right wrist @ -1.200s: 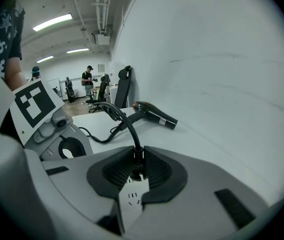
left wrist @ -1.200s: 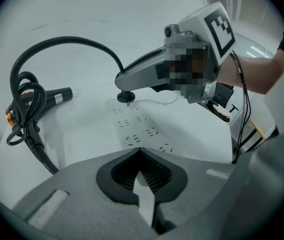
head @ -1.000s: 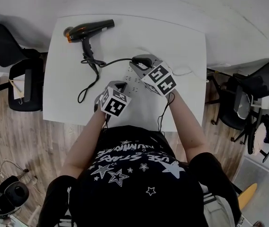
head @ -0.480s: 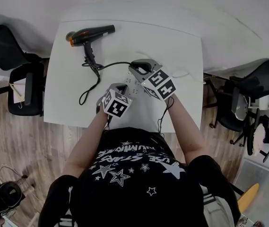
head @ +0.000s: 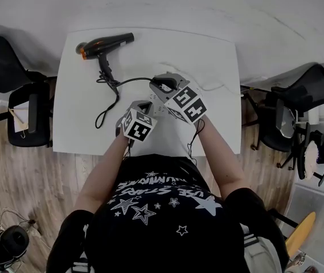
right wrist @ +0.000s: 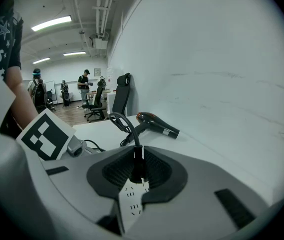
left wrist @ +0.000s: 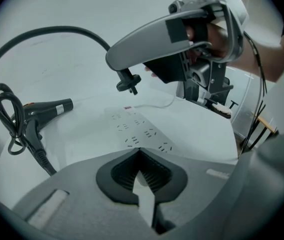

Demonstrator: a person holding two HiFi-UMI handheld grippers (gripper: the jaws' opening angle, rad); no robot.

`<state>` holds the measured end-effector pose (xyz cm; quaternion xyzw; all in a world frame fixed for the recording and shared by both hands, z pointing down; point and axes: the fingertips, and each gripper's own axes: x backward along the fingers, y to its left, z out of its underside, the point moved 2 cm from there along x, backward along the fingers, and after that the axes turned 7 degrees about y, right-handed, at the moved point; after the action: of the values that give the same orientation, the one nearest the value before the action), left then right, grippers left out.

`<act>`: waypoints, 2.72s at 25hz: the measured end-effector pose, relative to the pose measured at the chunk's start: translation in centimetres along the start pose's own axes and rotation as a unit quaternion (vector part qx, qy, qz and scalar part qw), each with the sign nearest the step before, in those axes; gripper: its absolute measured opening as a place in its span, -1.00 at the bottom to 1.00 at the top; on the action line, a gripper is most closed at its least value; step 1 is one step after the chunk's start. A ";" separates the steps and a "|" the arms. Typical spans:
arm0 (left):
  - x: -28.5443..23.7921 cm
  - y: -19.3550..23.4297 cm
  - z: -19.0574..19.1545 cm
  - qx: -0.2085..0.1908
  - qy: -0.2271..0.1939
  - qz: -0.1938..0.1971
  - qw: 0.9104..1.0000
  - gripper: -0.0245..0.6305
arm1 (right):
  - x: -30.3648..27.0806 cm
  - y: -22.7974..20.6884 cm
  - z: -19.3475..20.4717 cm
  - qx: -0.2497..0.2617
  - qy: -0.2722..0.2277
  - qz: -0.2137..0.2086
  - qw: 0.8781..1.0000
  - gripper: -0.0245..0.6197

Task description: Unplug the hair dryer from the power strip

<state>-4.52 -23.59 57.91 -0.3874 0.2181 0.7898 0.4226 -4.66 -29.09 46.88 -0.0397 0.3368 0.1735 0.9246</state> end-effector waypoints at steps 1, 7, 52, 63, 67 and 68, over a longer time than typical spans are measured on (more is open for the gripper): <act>0.1 0.0 0.0 -0.006 -0.004 0.003 1.000 -0.90 | 0.0 0.1 -0.1 -0.001 0.000 0.001 1.000 -0.71; 2.5 0.4 -0.2 -0.006 -0.062 0.004 0.998 -0.90 | 0.3 0.8 -0.5 -0.009 -0.002 0.016 1.000 -0.71; 20.6 0.1 10.6 0.179 -0.221 -0.091 0.954 -0.90 | 1.7 13.7 4.0 -0.061 -0.001 0.007 0.998 -0.72; 22.2 -4.5 14.9 0.195 -0.209 -0.104 0.952 -0.90 | 0.2 16.5 9.5 -0.037 0.051 0.044 0.997 -0.72; 22.6 -5.2 16.2 0.206 -0.206 -0.105 0.951 -0.90 | -0.5 16.9 10.4 -0.031 0.066 0.048 0.996 -0.72; 22.6 -5.3 16.5 0.207 -0.205 -0.105 0.951 -0.90 | -0.7 17.0 10.7 -0.031 0.073 0.049 0.996 -0.72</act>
<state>-14.94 1.68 49.78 -0.1421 0.2438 0.7406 0.6099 -4.53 -11.35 56.27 -0.0648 0.3992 0.2254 0.8864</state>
